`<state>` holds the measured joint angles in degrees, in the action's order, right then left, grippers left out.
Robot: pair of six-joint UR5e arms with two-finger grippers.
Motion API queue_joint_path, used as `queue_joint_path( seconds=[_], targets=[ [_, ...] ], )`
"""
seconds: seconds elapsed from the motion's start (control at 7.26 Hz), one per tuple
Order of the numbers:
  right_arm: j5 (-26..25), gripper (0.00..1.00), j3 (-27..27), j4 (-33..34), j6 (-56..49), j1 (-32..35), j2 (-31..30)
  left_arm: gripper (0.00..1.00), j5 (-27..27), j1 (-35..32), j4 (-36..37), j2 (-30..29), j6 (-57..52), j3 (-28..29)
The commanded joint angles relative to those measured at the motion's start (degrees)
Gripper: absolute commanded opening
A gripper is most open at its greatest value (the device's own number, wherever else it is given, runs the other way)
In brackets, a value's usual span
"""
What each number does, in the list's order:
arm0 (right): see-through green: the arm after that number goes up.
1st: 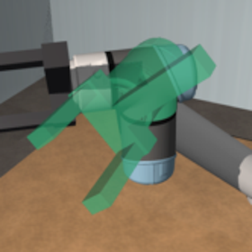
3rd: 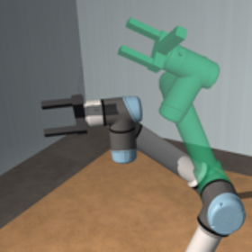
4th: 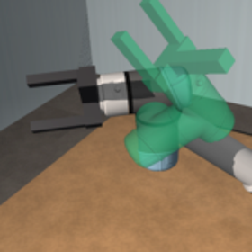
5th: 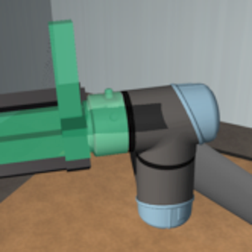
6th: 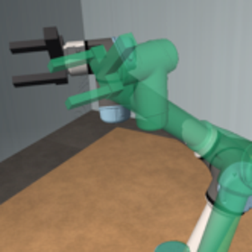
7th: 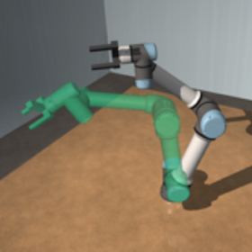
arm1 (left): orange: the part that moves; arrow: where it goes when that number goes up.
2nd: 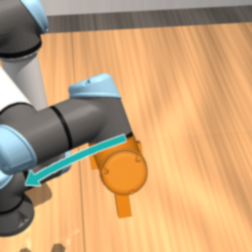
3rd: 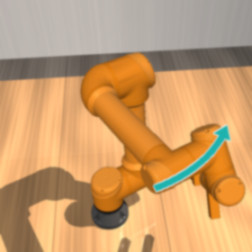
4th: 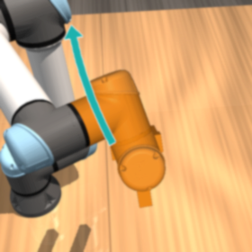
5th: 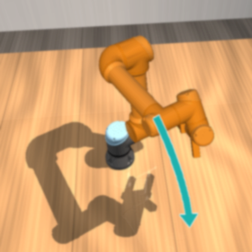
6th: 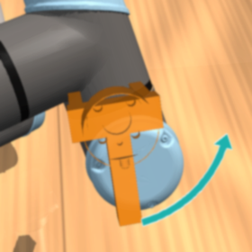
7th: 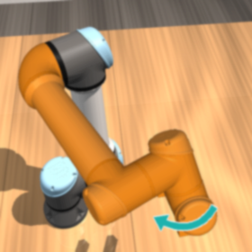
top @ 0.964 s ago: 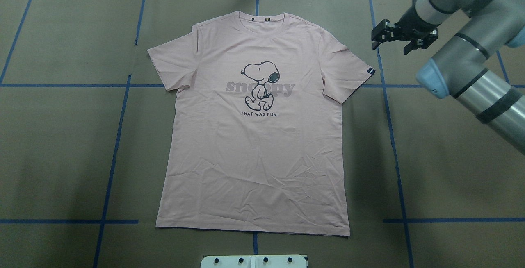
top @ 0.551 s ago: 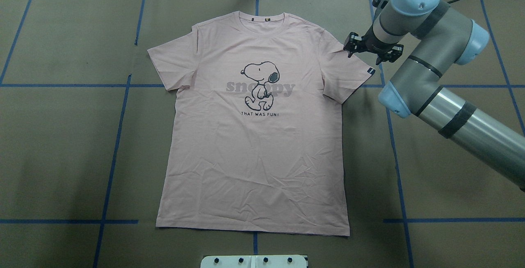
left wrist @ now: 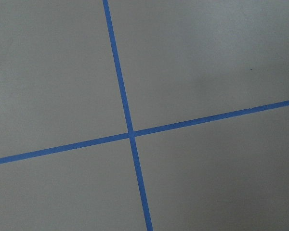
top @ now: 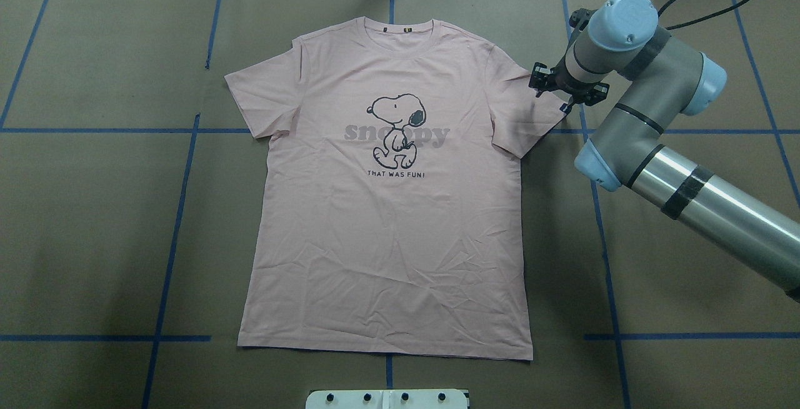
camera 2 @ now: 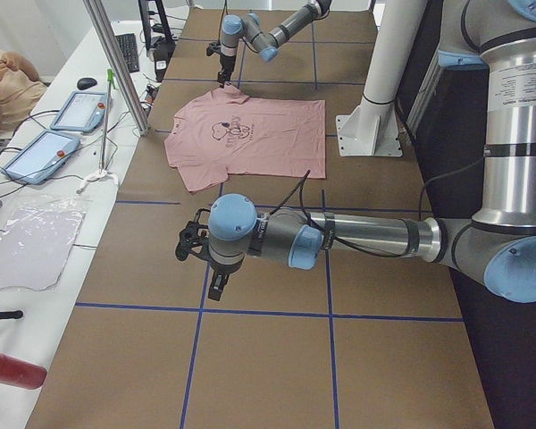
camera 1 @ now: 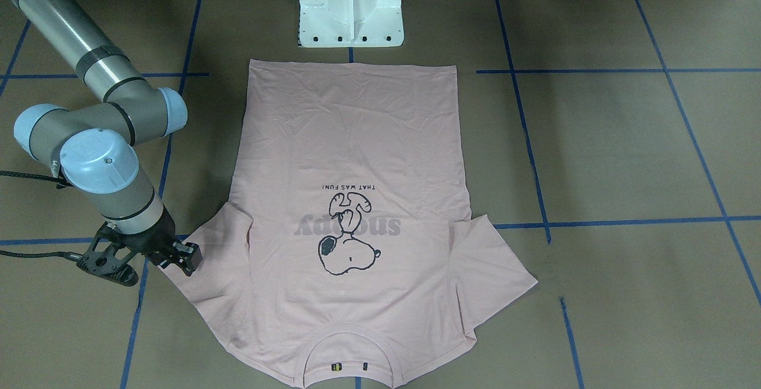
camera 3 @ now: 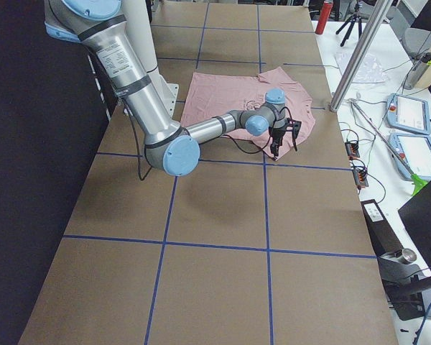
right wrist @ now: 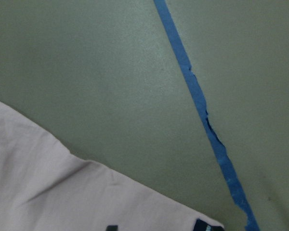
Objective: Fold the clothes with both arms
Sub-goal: 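Move the right gripper over the shirt's sleeve nearest it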
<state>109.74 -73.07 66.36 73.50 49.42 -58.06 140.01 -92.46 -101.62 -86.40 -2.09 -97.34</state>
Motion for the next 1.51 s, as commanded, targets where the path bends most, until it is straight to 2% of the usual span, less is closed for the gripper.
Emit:
queue_joint_path(
  seconds=[0.0, 0.14, 0.28, 0.41, 0.55, 0.69, 1.1, 1.38],
  targets=[
    [-0.06, 0.69, 0.38, -0.18, -0.11, -0.02, -1.00, 1.00, 0.00, 0.00, -0.07, 0.00, 0.06, -0.13],
    [-0.06, 0.64, 0.38, -0.27, -0.11, 0.06, -1.26, 1.00, 0.00, 0.00, 0.01, 0.00, 0.06, -0.22],
    [-0.06, 0.53, 0.38, -0.18, -0.02, 0.07, -1.27, 1.00, 0.00, 0.00, 0.01, 0.00, 0.06, -0.22],
    [0.03, 0.27, 0.38, -0.18, 0.15, 0.07, -1.27, 1.00, 0.00, 0.00, -0.07, 0.00, 0.06, -0.22],
    [0.03, 0.11, 0.38, -0.27, -0.11, 0.15, -1.44, 1.00, 0.00, 0.00, -0.07, 0.00, 0.06, -0.30],
    [0.03, 0.00, 0.38, -0.27, -0.11, 0.24, -1.62, 1.00, 0.00, 0.00, -0.07, 0.00, 0.06, -0.31],
    [0.56, 0.00, -1.28, -0.27, 0.07, 0.68, -0.66, 1.00, 0.96, -0.09, 0.01, 0.00, 0.33, -1.01],
    [0.04, 0.00, -1.29, 0.69, 2.69, -1.41, 4.33, 1.00, 1.32, -0.09, 0.01, 0.00, 0.33, -1.10]
  ],
)
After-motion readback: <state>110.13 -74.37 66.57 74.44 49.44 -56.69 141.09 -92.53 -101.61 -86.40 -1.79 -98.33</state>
